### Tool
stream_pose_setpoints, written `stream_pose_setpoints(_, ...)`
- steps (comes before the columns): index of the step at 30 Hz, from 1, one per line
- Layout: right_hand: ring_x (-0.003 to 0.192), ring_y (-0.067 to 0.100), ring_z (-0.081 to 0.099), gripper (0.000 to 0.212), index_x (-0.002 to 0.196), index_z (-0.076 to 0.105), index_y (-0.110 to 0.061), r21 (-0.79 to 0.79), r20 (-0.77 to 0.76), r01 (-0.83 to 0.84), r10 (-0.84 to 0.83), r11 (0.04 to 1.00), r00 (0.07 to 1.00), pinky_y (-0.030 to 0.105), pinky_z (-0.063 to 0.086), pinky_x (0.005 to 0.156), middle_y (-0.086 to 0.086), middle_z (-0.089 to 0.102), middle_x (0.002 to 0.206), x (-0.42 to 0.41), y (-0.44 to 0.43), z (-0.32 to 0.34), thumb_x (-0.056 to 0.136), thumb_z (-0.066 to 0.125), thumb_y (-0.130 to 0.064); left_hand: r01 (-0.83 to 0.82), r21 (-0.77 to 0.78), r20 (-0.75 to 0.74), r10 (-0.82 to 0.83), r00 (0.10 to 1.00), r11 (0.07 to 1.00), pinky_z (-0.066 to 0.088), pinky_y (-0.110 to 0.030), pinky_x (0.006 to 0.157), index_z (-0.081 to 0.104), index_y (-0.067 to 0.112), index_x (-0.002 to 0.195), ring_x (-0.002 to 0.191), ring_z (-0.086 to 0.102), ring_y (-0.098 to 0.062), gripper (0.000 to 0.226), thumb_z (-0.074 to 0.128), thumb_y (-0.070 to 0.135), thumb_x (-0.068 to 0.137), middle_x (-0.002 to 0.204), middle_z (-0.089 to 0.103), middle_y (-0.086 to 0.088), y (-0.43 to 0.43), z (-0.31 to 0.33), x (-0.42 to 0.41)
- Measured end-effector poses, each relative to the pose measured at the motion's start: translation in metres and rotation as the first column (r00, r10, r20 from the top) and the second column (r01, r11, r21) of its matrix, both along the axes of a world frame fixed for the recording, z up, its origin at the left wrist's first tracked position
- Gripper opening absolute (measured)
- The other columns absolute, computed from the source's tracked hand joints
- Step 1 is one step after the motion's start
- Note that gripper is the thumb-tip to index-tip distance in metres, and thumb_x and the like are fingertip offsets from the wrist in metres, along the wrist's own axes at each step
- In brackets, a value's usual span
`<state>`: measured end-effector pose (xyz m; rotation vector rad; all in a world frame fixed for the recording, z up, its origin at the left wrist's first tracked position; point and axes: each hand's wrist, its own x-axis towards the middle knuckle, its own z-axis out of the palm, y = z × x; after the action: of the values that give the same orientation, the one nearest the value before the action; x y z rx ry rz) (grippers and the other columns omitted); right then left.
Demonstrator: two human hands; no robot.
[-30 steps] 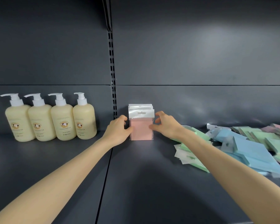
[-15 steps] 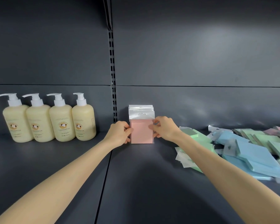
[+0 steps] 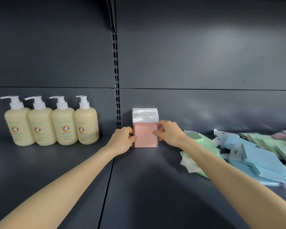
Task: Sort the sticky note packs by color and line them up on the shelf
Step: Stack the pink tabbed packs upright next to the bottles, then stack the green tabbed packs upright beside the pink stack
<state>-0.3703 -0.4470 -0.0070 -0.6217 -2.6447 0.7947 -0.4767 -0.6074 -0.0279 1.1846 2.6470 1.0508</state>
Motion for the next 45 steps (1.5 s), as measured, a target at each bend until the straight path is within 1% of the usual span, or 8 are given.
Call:
stream_pose_setpoints(8, 0.099, 0.028, 0.057, 0.047, 0.12, 0.051, -0.013, 0.051, 0.037, 0.034, -0.036, 0.998, 0.999, 0.042, 0.049, 0.089, 0.008, 0.06, 0.109, 0.005, 0.001, 0.006, 0.083, 0.064, -0.041, -0.125, -0.149, -0.212, 0.091, 0.973, 0.981, 0.049, -0.038, 0.079, 0.054, 0.013, 0.112, 0.097, 0.057, -0.028, 0.029, 0.051, 0.034, 0.092, 0.106, 0.062, -0.006, -0.003, 0.006, 0.005)
stream_pose_setpoints(13, 0.106, 0.031, 0.054, 0.056, 0.125, 0.044, -0.011, 0.1, 0.072, 0.047, -0.054, 0.994, 0.996, 0.045, 0.048, 0.091, 0.009, 0.055, 0.119, 0.011, 0.002, 0.01, 0.082, 0.065, -0.04, -0.147, -0.118, -0.331, 0.101, 0.938, 0.982, 0.047, -0.038, 0.084, 0.047, 0.012, 0.124, 0.11, 0.054, -0.026, 0.039, 0.053, 0.032, 0.091, 0.122, 0.054, -0.005, -0.007, 0.016, 0.013)
stream_pose_setpoints(20, 0.119, 0.032, 0.047, 0.059, 0.135, 0.039, -0.013, 0.209, 0.081, 0.014, -0.031, 0.978, 0.996, 0.043, 0.042, 0.099, 0.012, 0.045, 0.132, 0.029, 0.011, 0.024, 0.085, 0.064, -0.032, -0.074, -0.068, -0.463, 0.034, 0.886, 0.995, 0.04, -0.034, 0.089, 0.045, 0.015, 0.129, 0.119, 0.045, -0.023, 0.04, 0.051, 0.032, 0.092, 0.128, 0.048, -0.003, -0.002, 0.039, 0.032)
stream_pose_setpoints(24, 0.116, 0.031, 0.046, 0.056, 0.135, 0.041, -0.013, 0.296, 0.063, 0.021, -0.042, 0.955, 0.997, 0.039, 0.043, 0.096, 0.011, 0.042, 0.13, 0.046, 0.021, 0.034, 0.087, 0.062, -0.029, -0.026, -0.061, -0.496, -0.007, 0.868, 0.998, 0.035, -0.036, 0.098, 0.043, 0.017, 0.133, 0.122, 0.042, -0.024, 0.045, 0.051, 0.035, 0.093, 0.133, 0.046, -0.002, 0.011, 0.05, 0.048)
stream_pose_setpoints(28, 0.121, 0.03, 0.043, 0.056, 0.136, 0.041, -0.014, 0.345, 0.021, 0.052, -0.064, 0.937, 0.998, 0.039, 0.042, 0.096, 0.008, 0.04, 0.135, 0.072, 0.04, 0.042, 0.087, 0.062, -0.03, 0.023, -0.027, -0.527, -0.033, 0.849, 0.999, 0.031, -0.034, 0.098, 0.042, 0.019, 0.134, 0.124, 0.04, -0.021, 0.044, 0.051, 0.034, 0.093, 0.134, 0.045, 0.0, 0.031, 0.057, 0.066)
stream_pose_setpoints(37, 0.124, 0.029, 0.043, 0.053, 0.136, 0.043, -0.014, 0.31, 0.097, 0.007, -0.039, 0.951, 0.995, 0.04, 0.04, 0.1, 0.008, 0.04, 0.138, 0.138, 0.095, 0.024, 0.089, 0.06, -0.03, 0.036, -0.084, -0.456, -0.07, 0.887, 0.996, 0.034, -0.032, 0.096, 0.043, 0.019, 0.134, 0.121, 0.043, -0.022, 0.046, 0.052, 0.037, 0.093, 0.133, 0.047, 0.0, 0.087, 0.031, 0.121)
stream_pose_setpoints(43, 0.115, 0.025, 0.049, 0.048, 0.13, 0.049, -0.014, 0.237, 0.107, -0.081, 0.057, 0.968, 0.993, 0.035, 0.04, 0.099, 0.007, 0.047, 0.131, 0.157, 0.123, 0.011, 0.086, 0.062, -0.029, -0.083, -0.079, -0.231, 0.063, 0.971, 0.993, 0.04, -0.034, 0.097, 0.049, 0.017, 0.127, 0.118, 0.048, -0.023, 0.047, 0.053, 0.046, 0.09, 0.126, 0.052, -0.004, 0.118, 0.009, 0.136)
stream_pose_setpoints(45, 0.114, 0.023, 0.05, 0.046, 0.128, 0.05, -0.015, 0.209, 0.097, -0.107, 0.089, 0.972, 0.991, 0.036, 0.04, 0.1, 0.006, 0.049, 0.129, 0.158, 0.128, 0.009, 0.086, 0.063, -0.03, -0.159, -0.103, -0.126, 0.146, 0.981, 0.982, 0.043, -0.035, 0.091, 0.05, 0.015, 0.124, 0.111, 0.052, -0.025, 0.052, 0.051, 0.054, 0.088, 0.12, 0.055, -0.005, 0.126, 0.006, 0.136)
